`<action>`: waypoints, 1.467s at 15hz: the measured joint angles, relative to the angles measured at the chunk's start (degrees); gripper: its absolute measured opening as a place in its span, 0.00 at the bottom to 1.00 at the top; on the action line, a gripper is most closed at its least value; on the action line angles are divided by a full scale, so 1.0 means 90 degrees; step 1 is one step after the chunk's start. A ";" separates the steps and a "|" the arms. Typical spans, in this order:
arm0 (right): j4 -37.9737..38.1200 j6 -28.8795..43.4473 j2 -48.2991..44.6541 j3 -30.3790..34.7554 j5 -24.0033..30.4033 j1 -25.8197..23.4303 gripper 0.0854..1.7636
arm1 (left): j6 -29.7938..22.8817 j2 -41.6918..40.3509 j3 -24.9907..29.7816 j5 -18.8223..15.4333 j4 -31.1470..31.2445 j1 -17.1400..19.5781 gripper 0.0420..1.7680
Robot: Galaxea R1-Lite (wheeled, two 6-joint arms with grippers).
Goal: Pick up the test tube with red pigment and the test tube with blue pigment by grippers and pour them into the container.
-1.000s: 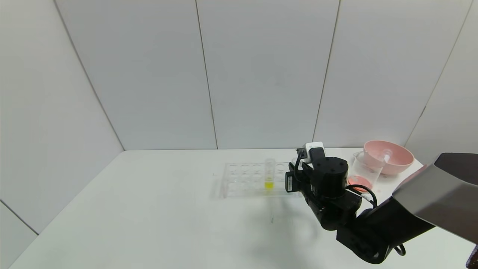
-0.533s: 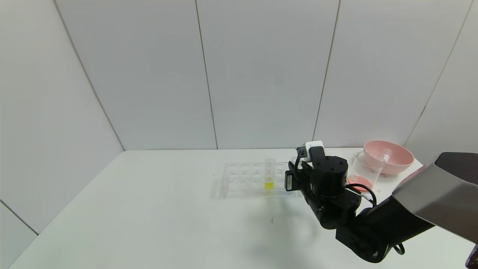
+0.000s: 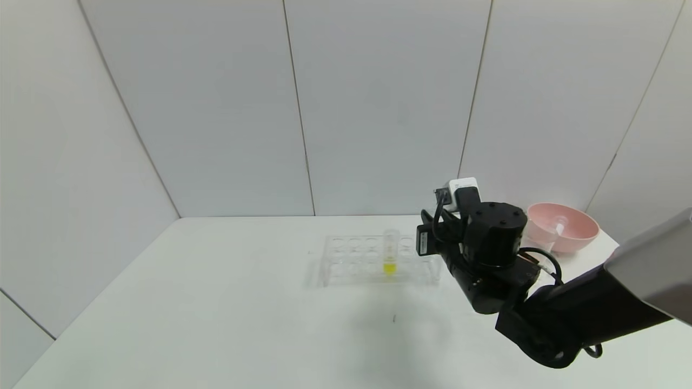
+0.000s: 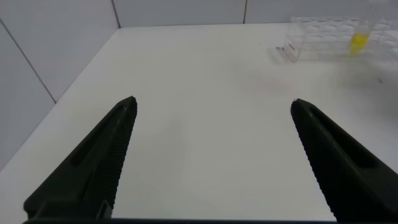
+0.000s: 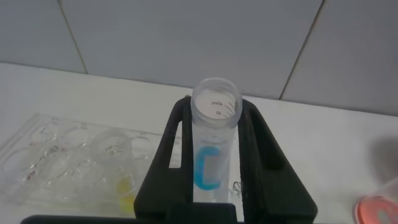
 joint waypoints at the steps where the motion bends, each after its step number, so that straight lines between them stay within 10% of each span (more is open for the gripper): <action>1: 0.0003 -0.0043 -0.0070 -0.0016 0.0000 -0.0007 0.24 | 0.0000 0.0000 0.0000 0.0000 0.0000 0.0000 1.00; 11: 0.0030 -0.0051 -0.0519 0.0324 0.0335 -0.0030 0.24 | 0.0000 0.0000 0.0000 0.0000 0.0000 0.0000 1.00; 16: 0.0233 -0.0053 -0.1602 0.1812 0.2488 -0.0867 0.24 | 0.0000 0.0000 0.0000 0.0000 0.0000 0.0000 1.00; 22: 0.1945 -0.0219 -0.3275 0.2456 0.5291 -0.3449 0.24 | 0.0000 0.0000 0.0000 0.0000 0.0000 0.0000 1.00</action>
